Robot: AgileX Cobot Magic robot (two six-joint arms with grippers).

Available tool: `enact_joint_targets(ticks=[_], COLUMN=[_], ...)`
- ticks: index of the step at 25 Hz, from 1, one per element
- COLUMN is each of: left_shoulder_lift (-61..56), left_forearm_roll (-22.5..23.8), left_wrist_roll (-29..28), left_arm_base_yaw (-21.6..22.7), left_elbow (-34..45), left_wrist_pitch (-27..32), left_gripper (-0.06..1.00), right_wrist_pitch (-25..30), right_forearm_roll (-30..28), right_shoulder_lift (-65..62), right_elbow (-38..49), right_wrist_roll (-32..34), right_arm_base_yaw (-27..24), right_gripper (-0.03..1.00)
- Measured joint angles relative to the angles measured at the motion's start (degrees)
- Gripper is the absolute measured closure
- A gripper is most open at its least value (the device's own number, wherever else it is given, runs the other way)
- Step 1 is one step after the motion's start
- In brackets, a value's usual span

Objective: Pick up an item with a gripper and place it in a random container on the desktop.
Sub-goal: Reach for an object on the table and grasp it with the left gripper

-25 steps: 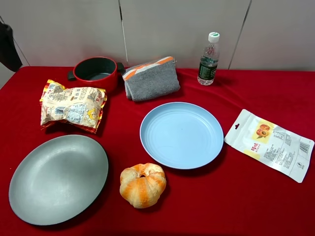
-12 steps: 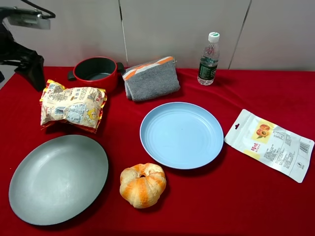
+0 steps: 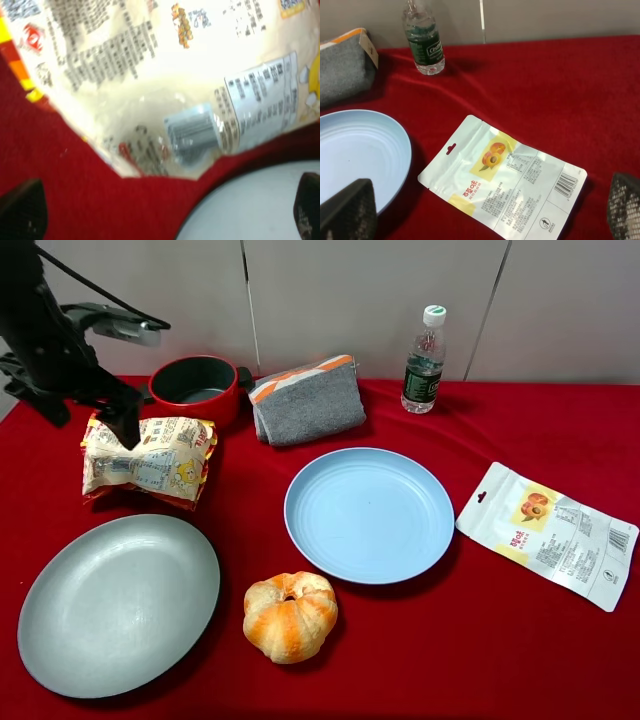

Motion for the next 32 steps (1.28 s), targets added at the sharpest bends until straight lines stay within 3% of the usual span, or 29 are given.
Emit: enact_joint_targets(ticks=[13, 32], left_shoulder_lift=[7.6, 13.9], left_forearm_roll=[1.2, 1.0], left_wrist_roll=[0.5, 0.7], left_arm_base_yaw=[-2.0, -2.2], left_elbow=[0.0, -0.7], left_wrist_pitch=[-11.0, -17.2], left_gripper=[-0.05, -0.03], right_wrist_pitch=[0.0, 0.0], right_forearm_roll=[0.0, 0.0], right_shoulder_lift=[0.0, 0.0], right_elbow=[0.0, 0.0], right_wrist_roll=[0.0, 0.0], right_arm_base_yaw=[0.0, 0.0], right_gripper=[0.28, 0.28])
